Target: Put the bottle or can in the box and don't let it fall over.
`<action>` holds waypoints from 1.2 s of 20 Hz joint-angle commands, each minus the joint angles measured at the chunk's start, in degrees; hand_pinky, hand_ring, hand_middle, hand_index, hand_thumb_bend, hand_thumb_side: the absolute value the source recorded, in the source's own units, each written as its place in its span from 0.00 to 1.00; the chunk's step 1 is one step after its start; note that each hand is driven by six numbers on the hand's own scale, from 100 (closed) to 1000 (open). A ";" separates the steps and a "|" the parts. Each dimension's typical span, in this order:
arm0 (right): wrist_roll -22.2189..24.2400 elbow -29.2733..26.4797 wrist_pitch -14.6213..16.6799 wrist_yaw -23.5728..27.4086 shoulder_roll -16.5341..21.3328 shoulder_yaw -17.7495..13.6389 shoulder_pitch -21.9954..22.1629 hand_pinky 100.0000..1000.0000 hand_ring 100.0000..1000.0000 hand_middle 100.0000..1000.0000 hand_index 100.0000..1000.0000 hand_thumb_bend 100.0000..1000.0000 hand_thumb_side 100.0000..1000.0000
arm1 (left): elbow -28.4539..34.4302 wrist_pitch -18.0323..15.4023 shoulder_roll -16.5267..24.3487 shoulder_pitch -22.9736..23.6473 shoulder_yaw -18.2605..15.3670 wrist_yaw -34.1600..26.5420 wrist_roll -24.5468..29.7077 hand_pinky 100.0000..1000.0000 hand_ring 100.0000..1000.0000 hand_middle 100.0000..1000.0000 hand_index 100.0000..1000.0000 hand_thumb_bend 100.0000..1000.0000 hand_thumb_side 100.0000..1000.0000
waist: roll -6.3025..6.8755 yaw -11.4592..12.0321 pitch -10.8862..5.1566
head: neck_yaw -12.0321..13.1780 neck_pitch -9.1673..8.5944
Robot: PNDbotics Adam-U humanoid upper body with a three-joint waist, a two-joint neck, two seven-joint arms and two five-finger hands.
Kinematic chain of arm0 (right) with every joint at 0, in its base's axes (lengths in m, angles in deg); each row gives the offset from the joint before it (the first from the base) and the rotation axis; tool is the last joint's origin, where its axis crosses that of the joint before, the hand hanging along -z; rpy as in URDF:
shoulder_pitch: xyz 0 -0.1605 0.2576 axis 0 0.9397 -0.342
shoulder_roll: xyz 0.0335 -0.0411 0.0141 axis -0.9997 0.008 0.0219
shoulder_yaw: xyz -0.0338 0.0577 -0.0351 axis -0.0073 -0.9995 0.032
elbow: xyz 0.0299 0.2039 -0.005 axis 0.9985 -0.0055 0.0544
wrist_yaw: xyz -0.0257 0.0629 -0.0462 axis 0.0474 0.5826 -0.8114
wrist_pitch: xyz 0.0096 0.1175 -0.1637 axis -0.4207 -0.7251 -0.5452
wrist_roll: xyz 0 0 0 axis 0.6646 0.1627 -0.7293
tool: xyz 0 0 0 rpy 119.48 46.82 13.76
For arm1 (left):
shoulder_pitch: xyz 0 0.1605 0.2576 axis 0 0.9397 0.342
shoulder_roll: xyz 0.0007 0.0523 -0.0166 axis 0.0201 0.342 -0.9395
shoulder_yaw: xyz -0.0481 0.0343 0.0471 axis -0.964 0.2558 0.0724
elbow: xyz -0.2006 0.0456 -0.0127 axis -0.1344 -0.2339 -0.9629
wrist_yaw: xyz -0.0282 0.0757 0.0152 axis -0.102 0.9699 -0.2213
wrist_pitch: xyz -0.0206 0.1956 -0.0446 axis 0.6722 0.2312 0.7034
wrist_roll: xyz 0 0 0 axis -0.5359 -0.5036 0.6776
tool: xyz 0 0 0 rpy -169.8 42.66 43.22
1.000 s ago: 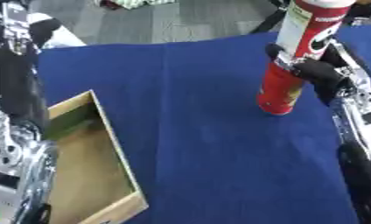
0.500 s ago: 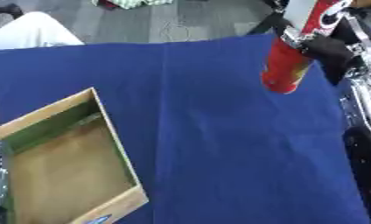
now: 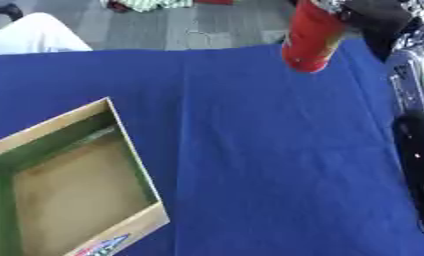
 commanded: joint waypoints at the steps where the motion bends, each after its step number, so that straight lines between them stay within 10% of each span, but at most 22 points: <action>1: 0.12 -2.04 -1.48 1.83 -0.61 1.67 -2.09 1.00 0.83 0.47 0.46 0.00 0.00 | 1.16 -0.52 2.95 1.35 -1.13 -0.22 -0.92 0.85 0.63 0.80 0.72 0.00 0.59 | -0.33 -0.09 -2.83 | 1.06 1.60; 13: 0.40 -2.04 -5.96 6.18 -10.13 8.38 -4.87 1.00 0.81 0.47 0.47 0.00 0.00 | 1.16 -0.17 4.51 5.78 -2.19 0.17 -2.88 0.85 0.63 0.80 0.72 0.00 0.59 | -2.13 -0.09 -7.73 | 2.13 6.77; 24: 1.61 -1.13 -7.52 3.53 -18.30 12.12 -5.21 1.00 0.80 0.46 0.46 0.00 0.00 | 1.16 -0.11 4.36 5.46 -3.04 0.22 -4.37 0.85 0.62 0.80 0.72 0.00 0.60 | -4.18 3.26 -7.41 | -2.41 9.61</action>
